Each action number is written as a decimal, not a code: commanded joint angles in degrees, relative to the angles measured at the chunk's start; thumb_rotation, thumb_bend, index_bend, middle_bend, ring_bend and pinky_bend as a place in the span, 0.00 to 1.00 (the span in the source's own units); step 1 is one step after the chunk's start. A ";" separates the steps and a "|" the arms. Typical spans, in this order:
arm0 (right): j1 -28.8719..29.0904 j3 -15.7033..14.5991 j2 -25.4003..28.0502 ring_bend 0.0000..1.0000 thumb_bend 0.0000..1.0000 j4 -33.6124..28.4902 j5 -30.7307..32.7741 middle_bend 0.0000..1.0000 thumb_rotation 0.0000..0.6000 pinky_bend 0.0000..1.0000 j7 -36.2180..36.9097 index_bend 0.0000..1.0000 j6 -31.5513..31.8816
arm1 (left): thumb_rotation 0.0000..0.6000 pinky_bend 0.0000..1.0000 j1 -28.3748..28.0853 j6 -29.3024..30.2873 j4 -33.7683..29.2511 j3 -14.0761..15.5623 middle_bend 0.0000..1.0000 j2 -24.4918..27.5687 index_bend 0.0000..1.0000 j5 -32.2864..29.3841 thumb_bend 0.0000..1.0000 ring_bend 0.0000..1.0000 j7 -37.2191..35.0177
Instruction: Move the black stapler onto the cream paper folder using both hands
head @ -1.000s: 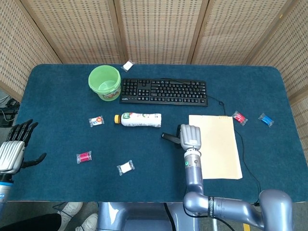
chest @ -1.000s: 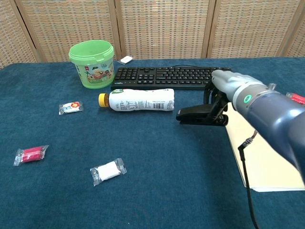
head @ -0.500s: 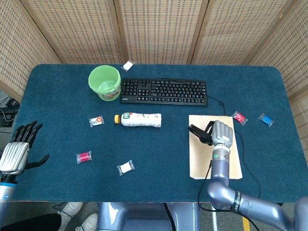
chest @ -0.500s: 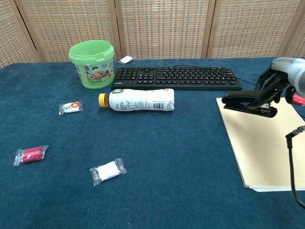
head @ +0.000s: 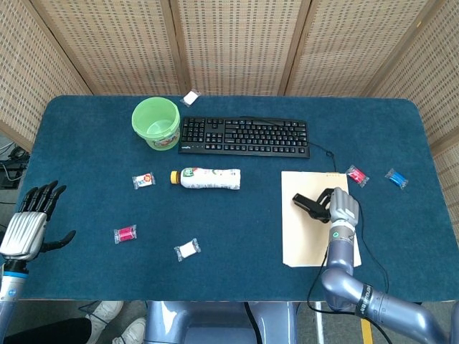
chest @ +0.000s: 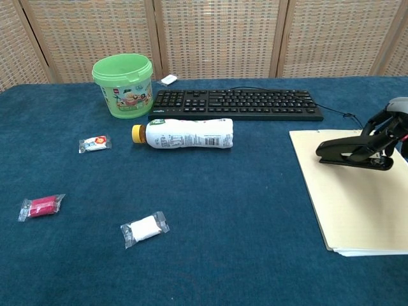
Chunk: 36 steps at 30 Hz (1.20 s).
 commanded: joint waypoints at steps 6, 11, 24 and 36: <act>-0.03 -2.47 -0.59 0.64 0.36 1.91 -0.91 0.65 1.00 0.74 0.56 0.82 0.68 | 1.00 0.00 0.03 0.01 0.16 -0.09 0.00 -0.06 0.06 -0.04 0.28 0.00 -0.15; 0.08 -4.62 0.07 0.32 0.26 0.72 -2.28 0.35 1.00 0.39 -1.02 0.54 1.63 | 1.00 0.00 -0.04 -0.15 0.09 -0.06 0.00 -0.14 0.05 0.07 0.28 0.00 -0.17; 0.58 -7.62 1.57 0.00 0.17 -0.68 -3.44 0.00 1.00 0.00 -4.47 0.15 3.76 | 1.00 0.00 0.10 0.21 0.23 -0.16 0.00 -0.13 0.04 0.40 0.28 0.00 -0.91; -10.50 -19.10 11.37 0.00 0.13 -3.39 -36.60 0.00 1.00 0.00 17.57 0.05 6.51 | 1.00 0.00 0.69 0.83 1.84 -0.23 0.00 -0.71 0.01 0.09 0.25 0.00 -2.00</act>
